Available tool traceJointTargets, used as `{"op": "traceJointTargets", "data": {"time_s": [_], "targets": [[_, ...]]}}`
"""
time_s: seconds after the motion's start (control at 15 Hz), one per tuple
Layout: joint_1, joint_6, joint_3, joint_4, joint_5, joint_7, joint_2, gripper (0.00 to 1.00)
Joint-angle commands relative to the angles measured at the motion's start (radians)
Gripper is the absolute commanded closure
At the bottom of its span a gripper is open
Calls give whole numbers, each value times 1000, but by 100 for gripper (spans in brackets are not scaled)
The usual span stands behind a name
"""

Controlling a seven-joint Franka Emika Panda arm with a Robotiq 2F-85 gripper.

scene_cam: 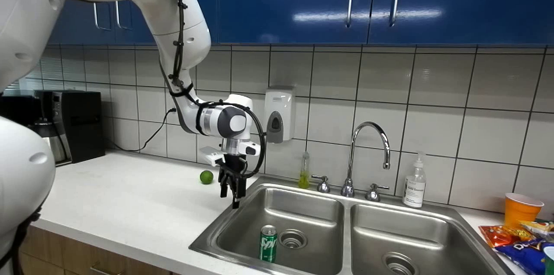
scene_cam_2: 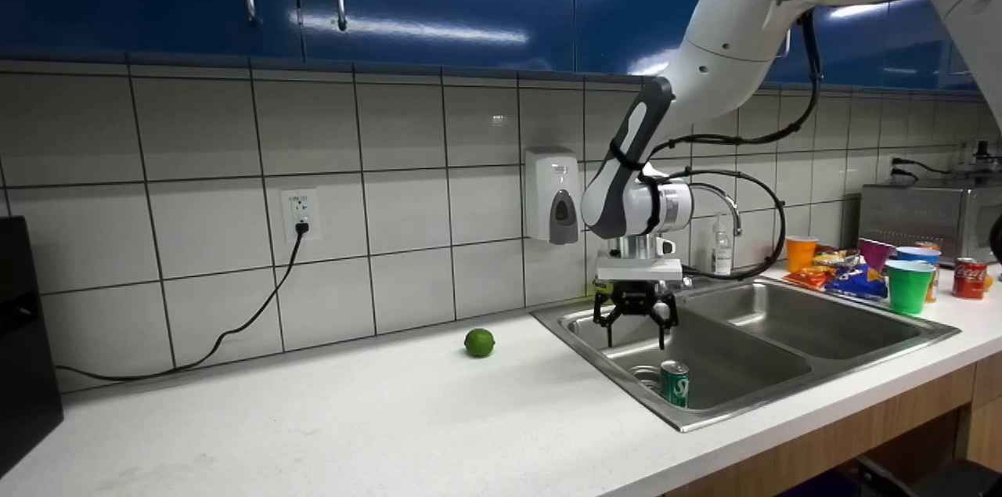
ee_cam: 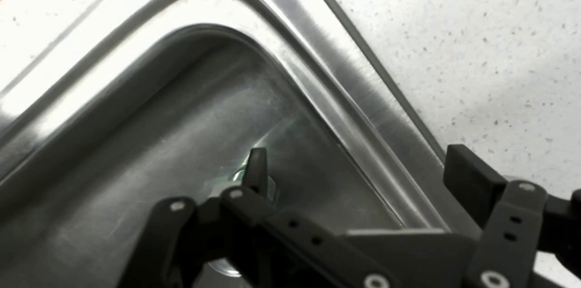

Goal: Put the can inside the sink

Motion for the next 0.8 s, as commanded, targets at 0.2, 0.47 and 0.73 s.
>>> {"op": "traceJointTargets", "data": {"time_s": [0.2,0.47,0.73], "targets": [[14,-38,62,-150,-4,-21,-206,0],[19,-66,103,-203,8,-24,-287,0],[22,-89,144,-243,27,-31,-345,0]]}}
